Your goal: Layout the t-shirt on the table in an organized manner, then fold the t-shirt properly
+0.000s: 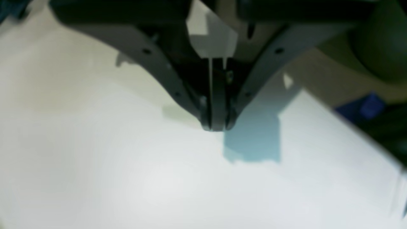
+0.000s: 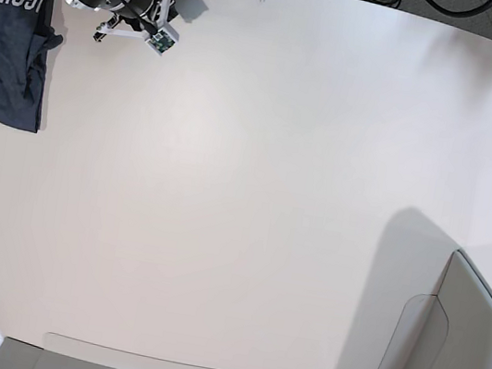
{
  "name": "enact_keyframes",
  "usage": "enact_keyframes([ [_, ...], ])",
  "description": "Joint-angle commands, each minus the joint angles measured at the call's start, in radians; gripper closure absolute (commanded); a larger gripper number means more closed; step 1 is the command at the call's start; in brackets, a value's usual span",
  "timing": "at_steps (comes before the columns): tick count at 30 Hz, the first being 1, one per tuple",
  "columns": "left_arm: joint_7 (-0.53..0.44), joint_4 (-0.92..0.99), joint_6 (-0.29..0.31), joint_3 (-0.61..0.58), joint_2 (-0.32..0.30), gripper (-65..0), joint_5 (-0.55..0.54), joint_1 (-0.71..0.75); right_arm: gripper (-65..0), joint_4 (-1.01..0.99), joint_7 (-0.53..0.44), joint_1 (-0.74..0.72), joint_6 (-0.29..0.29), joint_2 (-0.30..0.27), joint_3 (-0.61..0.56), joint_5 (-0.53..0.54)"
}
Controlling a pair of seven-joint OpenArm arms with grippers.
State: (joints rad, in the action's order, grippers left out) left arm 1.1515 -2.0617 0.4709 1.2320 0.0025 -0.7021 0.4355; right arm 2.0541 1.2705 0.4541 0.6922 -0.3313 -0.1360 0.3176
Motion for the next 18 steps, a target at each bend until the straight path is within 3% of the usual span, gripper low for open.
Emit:
enact_keyframes([
  [1, -0.020, -0.015, -0.001, 0.002, -0.012, 0.0, -0.014, 0.007, 0.0, 0.007, -0.010, 0.005, 0.006, -0.024, -0.073, 0.022],
  [4, -0.020, -0.015, -0.001, 0.002, -0.012, 0.0, -0.044, 0.007, 0.0, 0.007, -0.081, -0.025, -0.044, -0.098, -0.308, 0.024],
  [8, -0.020, -0.014, -0.001, 0.001, -0.012, 0.0, -0.100, 0.012, 0.0, 0.009, -0.148, -0.117, -0.182, -0.174, -0.624, 0.024],
  [13, -0.020, -0.014, -0.001, 0.001, -0.012, 0.0, -0.104, 0.013, 0.0, 0.009, -0.177, -0.136, -0.351, -0.243, -0.727, 0.111],
  [16, -0.018, -0.014, -0.001, -0.002, -0.012, 0.0, -0.104, 0.013, 0.0, 0.009, -0.211, -0.094, -0.477, -0.282, -0.676, 0.125],
  [18, -0.018, -0.014, -0.001, -0.027, -0.012, 0.0, -0.104, 0.013, 0.0, 0.009, -0.234, -0.044, -0.533, -0.297, -0.584, 0.125],
])
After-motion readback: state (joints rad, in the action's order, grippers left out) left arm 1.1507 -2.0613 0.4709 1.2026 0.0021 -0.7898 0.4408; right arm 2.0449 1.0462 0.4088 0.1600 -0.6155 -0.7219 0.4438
